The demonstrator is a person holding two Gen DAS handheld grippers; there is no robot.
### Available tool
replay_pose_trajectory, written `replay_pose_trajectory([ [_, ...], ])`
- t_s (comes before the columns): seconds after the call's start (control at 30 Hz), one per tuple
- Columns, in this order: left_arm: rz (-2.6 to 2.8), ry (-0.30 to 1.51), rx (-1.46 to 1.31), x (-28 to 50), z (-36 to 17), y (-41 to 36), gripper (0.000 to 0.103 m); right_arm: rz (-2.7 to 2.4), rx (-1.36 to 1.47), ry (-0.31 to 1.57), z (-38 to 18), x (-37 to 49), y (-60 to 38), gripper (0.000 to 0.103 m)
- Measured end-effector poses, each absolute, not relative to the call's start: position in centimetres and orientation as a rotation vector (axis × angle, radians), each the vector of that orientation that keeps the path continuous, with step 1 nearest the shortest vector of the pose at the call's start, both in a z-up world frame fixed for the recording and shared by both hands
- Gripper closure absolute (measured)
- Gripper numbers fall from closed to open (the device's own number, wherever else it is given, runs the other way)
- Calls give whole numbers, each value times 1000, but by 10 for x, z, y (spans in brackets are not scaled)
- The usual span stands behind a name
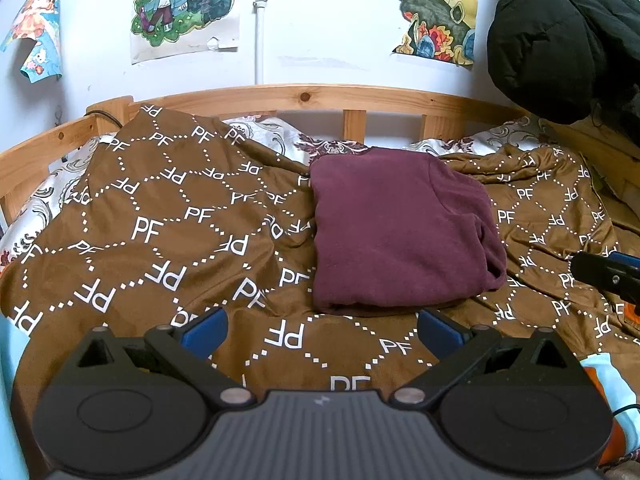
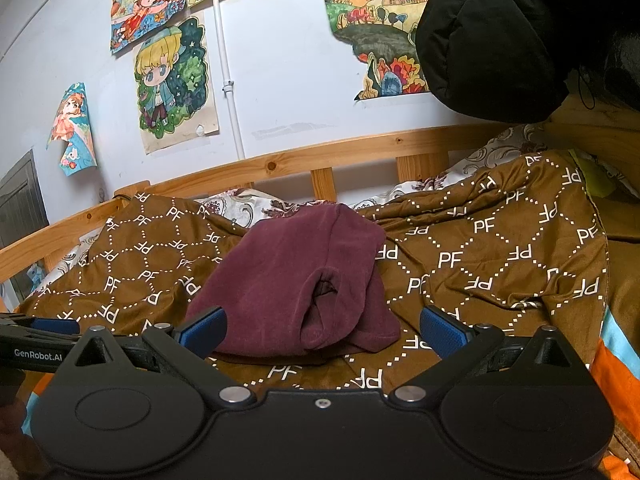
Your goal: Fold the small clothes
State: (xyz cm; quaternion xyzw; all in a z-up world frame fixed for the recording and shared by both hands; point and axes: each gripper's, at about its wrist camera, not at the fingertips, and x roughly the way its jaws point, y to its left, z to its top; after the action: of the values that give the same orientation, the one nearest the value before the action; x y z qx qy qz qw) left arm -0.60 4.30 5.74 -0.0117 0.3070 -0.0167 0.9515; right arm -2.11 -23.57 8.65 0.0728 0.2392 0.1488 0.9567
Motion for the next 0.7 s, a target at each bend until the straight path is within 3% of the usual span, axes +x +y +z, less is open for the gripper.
replay_pose_trajectory([
  [0.7, -38, 634, -18, -5, 57, 41, 1, 301, 151, 491, 85, -24, -237, 1],
])
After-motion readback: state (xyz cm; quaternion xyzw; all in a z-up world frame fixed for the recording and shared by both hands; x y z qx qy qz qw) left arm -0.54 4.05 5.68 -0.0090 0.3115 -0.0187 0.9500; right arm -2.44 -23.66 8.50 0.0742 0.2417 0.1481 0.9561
